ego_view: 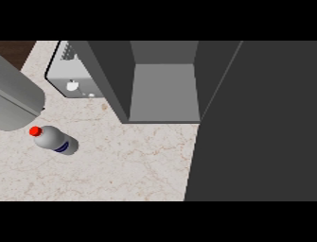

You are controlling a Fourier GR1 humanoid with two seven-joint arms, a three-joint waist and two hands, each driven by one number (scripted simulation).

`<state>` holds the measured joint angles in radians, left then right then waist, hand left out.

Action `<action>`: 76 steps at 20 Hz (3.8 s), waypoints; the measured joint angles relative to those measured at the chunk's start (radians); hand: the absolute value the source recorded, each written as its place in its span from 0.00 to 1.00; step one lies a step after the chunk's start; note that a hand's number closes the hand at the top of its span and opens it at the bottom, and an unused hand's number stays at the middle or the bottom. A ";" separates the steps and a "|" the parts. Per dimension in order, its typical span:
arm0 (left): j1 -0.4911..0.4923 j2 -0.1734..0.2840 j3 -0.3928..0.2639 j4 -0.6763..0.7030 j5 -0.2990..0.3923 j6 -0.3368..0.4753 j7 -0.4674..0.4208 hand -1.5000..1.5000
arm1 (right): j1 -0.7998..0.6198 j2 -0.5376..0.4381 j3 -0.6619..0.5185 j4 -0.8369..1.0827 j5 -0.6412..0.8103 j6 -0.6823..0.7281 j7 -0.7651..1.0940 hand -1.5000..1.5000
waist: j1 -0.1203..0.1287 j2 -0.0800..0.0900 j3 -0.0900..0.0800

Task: Pick up the bottled water, place it into the cabinet and close the cabinet

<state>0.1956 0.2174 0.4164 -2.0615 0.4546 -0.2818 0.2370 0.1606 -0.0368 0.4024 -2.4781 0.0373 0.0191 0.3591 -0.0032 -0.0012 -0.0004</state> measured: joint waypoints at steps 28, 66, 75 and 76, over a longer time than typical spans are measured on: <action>-0.235 0.029 -0.010 0.967 -0.330 -0.094 -0.550 0.00 | -0.027 -0.062 0.111 -0.015 0.020 -0.109 0.035 0.00 | -0.012 0.001 -0.001; -0.641 0.050 -0.079 1.718 -0.521 0.055 -1.173 1.00 | -0.026 -0.156 0.108 -0.010 0.014 -0.175 -0.010 0.00 | -0.020 0.002 -0.001; -0.648 -0.156 -0.187 1.596 -0.574 0.242 -1.228 1.00 | -0.051 -0.156 0.116 -0.008 0.013 -0.201 0.023 0.00 | -0.006 -0.003 0.001; -0.644 -0.169 -0.204 1.583 -0.563 0.246 -1.228 1.00 | -0.048 -0.162 0.117 -0.014 0.013 -0.203 0.032 0.00 | -0.006 -0.004 0.001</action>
<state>-0.4483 0.0488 0.2120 -0.4787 -0.1084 -0.0354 -0.9914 0.1125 -0.1986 0.5191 -2.4916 0.0498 -0.1841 0.3914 -0.0094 -0.0052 0.0004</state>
